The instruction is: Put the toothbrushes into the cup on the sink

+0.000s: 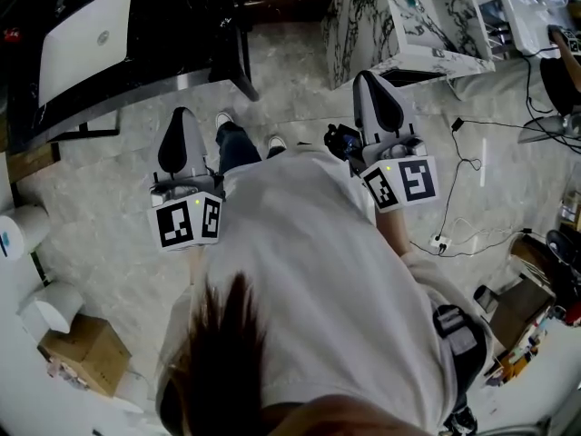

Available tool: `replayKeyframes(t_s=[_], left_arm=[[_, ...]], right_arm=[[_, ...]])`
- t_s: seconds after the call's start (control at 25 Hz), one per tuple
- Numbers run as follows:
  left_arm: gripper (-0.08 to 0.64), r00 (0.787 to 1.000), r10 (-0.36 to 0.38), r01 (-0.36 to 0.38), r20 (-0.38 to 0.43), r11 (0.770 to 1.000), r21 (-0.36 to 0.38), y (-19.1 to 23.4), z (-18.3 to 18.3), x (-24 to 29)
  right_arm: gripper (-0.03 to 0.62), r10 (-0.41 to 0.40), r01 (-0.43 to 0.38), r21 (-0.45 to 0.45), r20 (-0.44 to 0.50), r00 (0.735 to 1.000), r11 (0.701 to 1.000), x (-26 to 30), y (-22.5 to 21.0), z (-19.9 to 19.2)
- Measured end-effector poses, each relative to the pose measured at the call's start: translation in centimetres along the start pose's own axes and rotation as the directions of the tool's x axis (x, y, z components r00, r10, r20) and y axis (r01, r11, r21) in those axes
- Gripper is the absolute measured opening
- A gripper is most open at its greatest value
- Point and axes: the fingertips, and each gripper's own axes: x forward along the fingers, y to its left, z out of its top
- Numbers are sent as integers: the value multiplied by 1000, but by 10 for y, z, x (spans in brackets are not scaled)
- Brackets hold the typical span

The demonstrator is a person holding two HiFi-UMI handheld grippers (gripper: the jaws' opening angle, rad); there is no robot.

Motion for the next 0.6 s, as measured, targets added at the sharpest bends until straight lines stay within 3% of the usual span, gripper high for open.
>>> replayKeyframes(t_s=[0.6], left_arm=[[25, 1000, -17, 17, -19, 1000, 1, 55, 11, -10]], right_arm=[[17, 18, -18, 8, -21, 1000, 1000, 34, 62, -2]])
